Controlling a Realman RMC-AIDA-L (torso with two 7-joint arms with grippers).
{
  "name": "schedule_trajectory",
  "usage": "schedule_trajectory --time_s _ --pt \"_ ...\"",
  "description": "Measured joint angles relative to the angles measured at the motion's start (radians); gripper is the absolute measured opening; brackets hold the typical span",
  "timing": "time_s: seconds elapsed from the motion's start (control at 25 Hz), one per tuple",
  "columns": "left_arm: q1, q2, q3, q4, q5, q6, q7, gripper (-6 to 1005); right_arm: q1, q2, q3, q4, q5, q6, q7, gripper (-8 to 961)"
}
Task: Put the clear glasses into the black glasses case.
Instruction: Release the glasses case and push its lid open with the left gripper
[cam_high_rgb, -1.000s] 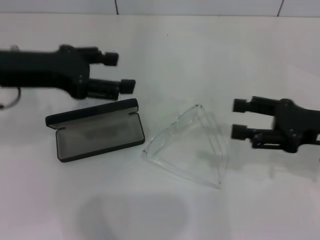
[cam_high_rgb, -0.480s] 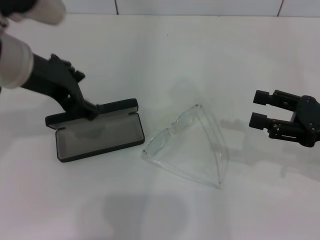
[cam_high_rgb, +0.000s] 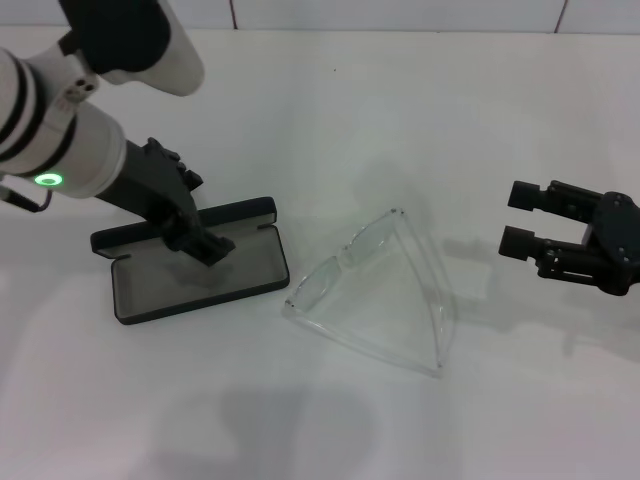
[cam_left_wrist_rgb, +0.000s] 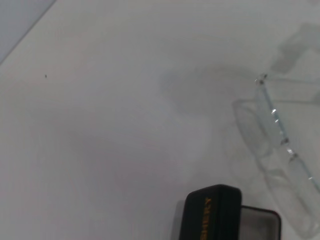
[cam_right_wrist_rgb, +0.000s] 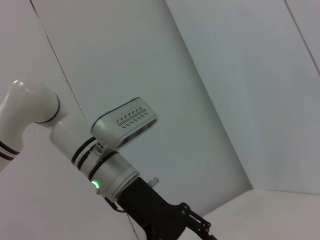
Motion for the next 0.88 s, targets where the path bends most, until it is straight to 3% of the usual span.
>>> schedule_trajectory --time_s 0.24,0.6,0.88 --pt "-0.045 -0.001 0.053 -0.096 0.086 -0.036 -0.004 872 -0.015 -0.001 0.0 0.002 0.001 -0.005 -0.001 792" --pt "-0.064 -0.003 0.082 -0.126 0.125 -0.052 -0.046 869 -0.034 0.001 0.014 0.002 0.004 -0.01 -0.008 792" --pt "-0.065 -0.002 0.105 -0.121 0.138 -0.053 -0.056 620 -0.037 0.001 0.014 0.002 0.004 -0.01 -0.009 792"
